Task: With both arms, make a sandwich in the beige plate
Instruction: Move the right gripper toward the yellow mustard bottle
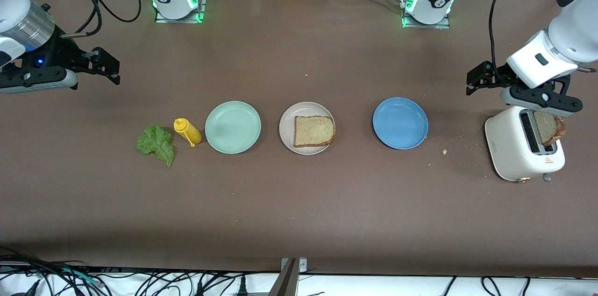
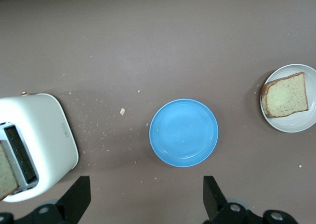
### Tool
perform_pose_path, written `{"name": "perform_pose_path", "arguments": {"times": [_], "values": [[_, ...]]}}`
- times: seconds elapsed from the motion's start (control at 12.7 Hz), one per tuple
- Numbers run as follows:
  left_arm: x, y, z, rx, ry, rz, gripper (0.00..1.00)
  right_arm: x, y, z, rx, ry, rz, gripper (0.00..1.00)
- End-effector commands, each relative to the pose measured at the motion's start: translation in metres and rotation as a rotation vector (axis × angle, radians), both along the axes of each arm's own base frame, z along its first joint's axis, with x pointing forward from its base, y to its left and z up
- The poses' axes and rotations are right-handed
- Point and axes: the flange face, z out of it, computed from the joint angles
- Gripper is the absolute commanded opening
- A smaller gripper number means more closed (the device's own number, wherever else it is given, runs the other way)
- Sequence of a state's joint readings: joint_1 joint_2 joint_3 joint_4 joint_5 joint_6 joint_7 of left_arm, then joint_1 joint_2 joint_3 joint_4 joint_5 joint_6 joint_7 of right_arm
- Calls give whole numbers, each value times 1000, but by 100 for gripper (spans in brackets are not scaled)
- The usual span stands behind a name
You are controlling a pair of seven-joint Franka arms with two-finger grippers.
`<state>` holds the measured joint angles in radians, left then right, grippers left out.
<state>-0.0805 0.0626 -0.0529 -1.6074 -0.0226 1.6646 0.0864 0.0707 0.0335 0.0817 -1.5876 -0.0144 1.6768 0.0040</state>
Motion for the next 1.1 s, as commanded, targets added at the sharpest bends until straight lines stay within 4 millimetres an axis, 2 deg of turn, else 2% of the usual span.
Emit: {"name": "perform_pose_path", "arguments": {"times": [0.0, 0.24, 0.32, 0.47, 0.71, 0.79, 0.87, 1.02], "values": [[-17, -5, 2, 46, -18, 9, 100, 2, -4, 3, -2, -1, -9, 100], [-14, -3, -1, 60, -7, 97, 100, 3, -11, 2, -12, 3, -12, 100], [-13, -3, 0, 51, -6, 110, 100, 6, -11, -5, -13, 15, -12, 100], [-13, -4, 0, 49, -4, 109, 100, 18, -8, -35, -16, 69, -17, 100], [-14, -7, 1, 45, -5, 103, 100, 19, -10, -38, -15, 75, -25, 100], [-14, -9, 1, 45, -7, 103, 100, 20, -15, -38, -16, 78, -33, 100], [-14, -8, 1, 45, -7, 102, 100, 21, -30, -38, -16, 80, -54, 100], [-16, -9, 3, 46, -1, 94, 100, 19, -33, -38, -22, 93, -48, 100]]}}
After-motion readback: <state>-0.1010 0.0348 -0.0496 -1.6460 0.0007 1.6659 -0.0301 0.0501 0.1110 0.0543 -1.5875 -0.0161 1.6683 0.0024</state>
